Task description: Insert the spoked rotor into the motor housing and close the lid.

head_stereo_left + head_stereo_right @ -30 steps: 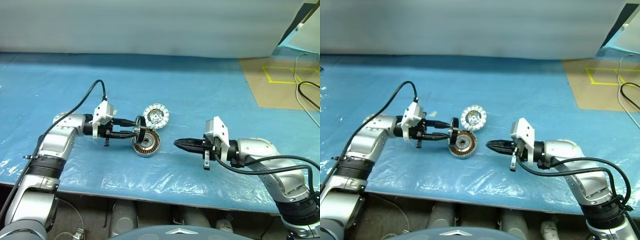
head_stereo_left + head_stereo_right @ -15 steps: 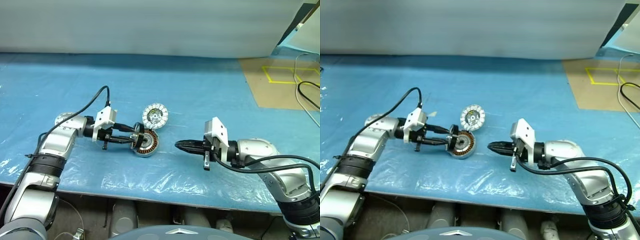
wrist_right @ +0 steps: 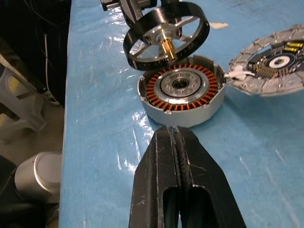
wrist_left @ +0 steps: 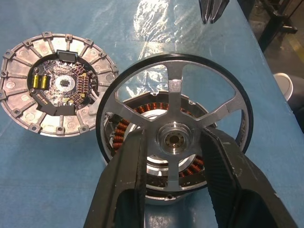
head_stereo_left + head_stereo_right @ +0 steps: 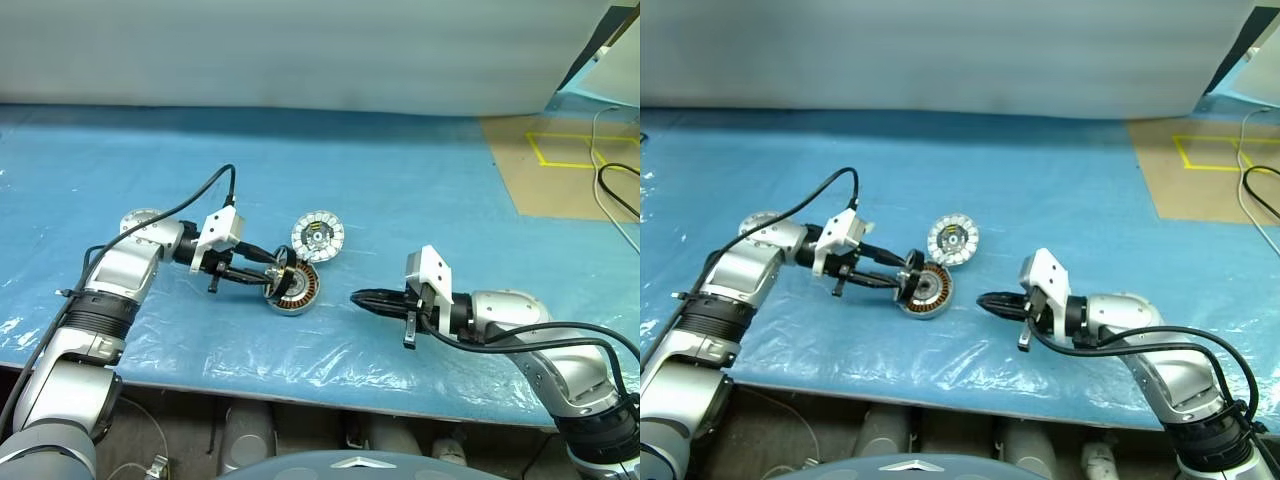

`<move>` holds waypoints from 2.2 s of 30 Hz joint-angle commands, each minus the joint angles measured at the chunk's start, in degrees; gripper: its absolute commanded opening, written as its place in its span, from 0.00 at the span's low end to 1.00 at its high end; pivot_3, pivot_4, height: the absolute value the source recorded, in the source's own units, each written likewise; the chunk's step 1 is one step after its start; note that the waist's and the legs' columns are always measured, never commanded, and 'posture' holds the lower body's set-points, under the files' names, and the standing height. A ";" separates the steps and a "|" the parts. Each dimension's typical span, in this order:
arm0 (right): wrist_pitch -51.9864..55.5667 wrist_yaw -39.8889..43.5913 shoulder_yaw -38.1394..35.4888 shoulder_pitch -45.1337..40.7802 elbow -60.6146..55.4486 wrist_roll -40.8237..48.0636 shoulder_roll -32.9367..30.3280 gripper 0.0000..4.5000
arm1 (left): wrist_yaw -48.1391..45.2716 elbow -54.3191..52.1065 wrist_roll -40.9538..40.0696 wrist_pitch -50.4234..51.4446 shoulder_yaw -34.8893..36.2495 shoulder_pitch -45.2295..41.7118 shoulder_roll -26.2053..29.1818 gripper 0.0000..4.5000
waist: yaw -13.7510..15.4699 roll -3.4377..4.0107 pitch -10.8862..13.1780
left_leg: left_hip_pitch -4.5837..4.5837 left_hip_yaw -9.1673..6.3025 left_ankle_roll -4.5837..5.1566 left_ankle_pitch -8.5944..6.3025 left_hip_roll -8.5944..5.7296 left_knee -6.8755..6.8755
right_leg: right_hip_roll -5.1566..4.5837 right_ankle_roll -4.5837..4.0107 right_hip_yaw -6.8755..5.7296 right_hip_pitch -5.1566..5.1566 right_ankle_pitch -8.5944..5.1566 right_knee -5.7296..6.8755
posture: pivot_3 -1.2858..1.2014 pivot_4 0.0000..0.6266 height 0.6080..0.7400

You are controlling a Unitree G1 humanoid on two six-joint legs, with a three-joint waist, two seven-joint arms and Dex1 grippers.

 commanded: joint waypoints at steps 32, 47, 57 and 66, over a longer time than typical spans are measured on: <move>-2.69 -0.80 2.59 -5.17 3.57 -4.93 3.63 0.00 | -0.32 0.53 3.12 -0.89 -1.33 -2.95 1.12 0.30 | -0.05 0.01 0.01 | 0.02 -0.01 0.00 0.00 -0.01 -0.03 | -0.01 0.00 0.00 -0.01 0.00 0.02 | 0.52 0.24 1.00; -6.47 -0.57 2.95 -2.85 5.73 -7.17 3.87 0.00 | -3.71 0.32 3.12 -1.27 -1.78 -4.22 2.34 0.30 | -0.15 0.01 0.01 | 0.03 -0.01 0.00 0.00 -0.01 -0.09 | -0.01 0.00 0.01 -0.02 0.00 -0.02 | 0.52 0.24 1.00; -5.46 -0.40 2.72 -3.37 4.83 -6.54 3.35 0.00 | -3.90 0.88 4.76 -3.88 -2.83 -3.49 2.38 0.30 | -0.11 0.01 0.00 | 0.04 0.00 0.00 0.00 -0.01 -0.12 | -0.01 0.00 0.00 -0.01 0.00 -0.04 | 0.52 0.24 1.00; -5.55 -0.76 3.44 -4.02 5.65 -7.47 3.75 0.00 | -3.56 1.51 4.21 -3.22 -2.55 -4.01 1.69 0.46 | -0.13 0.01 0.01 | 0.04 0.00 0.00 0.00 -0.02 -0.12 | -0.01 0.00 0.01 -0.01 0.00 -0.05 | 0.52 0.24 1.00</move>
